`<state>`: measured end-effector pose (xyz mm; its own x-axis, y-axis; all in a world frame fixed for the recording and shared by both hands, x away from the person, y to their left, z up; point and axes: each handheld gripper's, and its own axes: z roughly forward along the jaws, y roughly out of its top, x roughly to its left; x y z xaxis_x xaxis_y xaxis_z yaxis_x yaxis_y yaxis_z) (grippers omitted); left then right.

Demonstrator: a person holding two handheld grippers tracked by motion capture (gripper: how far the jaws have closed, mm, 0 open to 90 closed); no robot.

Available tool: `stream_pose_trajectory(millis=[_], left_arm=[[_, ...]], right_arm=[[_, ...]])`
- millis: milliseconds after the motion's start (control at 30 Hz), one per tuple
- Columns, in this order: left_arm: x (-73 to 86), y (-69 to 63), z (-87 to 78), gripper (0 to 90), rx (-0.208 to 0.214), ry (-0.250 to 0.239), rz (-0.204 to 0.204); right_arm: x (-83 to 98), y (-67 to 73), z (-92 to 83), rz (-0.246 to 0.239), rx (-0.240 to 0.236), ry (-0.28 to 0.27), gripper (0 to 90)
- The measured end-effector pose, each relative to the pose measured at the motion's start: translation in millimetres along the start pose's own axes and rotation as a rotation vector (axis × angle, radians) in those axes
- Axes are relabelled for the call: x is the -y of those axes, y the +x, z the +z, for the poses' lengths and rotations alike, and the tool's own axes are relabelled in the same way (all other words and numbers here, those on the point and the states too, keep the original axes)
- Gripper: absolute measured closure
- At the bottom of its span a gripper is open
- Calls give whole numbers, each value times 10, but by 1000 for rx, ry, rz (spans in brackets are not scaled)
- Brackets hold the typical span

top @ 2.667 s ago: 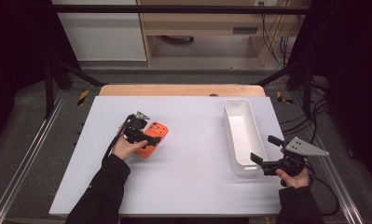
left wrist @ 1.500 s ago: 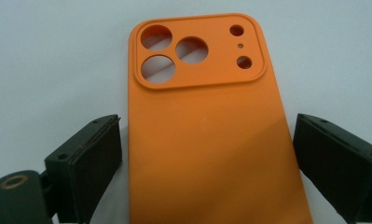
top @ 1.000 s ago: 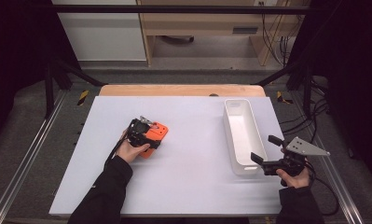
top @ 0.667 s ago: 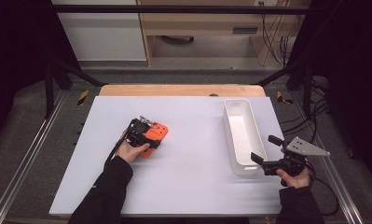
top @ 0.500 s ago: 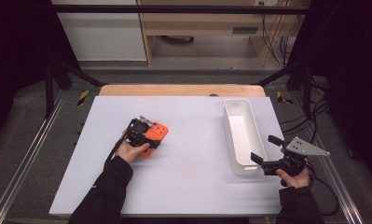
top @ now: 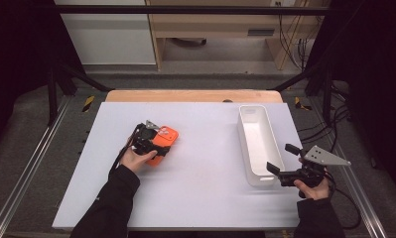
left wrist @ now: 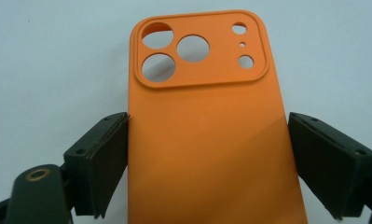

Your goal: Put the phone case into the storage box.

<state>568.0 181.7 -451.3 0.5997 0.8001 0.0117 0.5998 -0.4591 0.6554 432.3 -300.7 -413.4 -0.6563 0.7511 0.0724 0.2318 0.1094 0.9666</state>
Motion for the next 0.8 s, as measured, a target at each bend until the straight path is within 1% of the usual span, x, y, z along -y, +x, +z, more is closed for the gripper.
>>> stream_pose_trajectory(millis=[167, 233, 267, 300, 333, 600, 733, 767, 800], left_arm=[[-22, -14, -61, 145, 6, -6, 9], [-38, -31, -99, 145, 11, -21, 13], [-56, -47, -145, 145, 16, -31, 21], [-56, -47, -145, 145, 16, -31, 21], [-71, -69, -188, 145, 15, -45, 29], [-135, -174, -324, 145, 33, -79, 64], [-159, -233, -382, 145, 46, -91, 88], [-159, -233, -382, 145, 46, -91, 88], [-171, -269, -404, 145, 45, -91, 105]], right_arm=[[-1, 2, -1, 0, 2, 1, 4], [0, 3, 0, 0, 3, 2, 4], [0, 2, 0, -1, 2, 2, 4], [-1, 2, 0, -1, 2, 1, 4], [-1, 3, -1, 0, 2, 1, 4], [-4, 6, -1, -2, 2, 1, 4], [-5, 7, -1, -4, 1, 1, 4], [-5, 7, -1, -4, 1, 1, 4], [-6, 10, 1, -4, 0, 0, 4]])
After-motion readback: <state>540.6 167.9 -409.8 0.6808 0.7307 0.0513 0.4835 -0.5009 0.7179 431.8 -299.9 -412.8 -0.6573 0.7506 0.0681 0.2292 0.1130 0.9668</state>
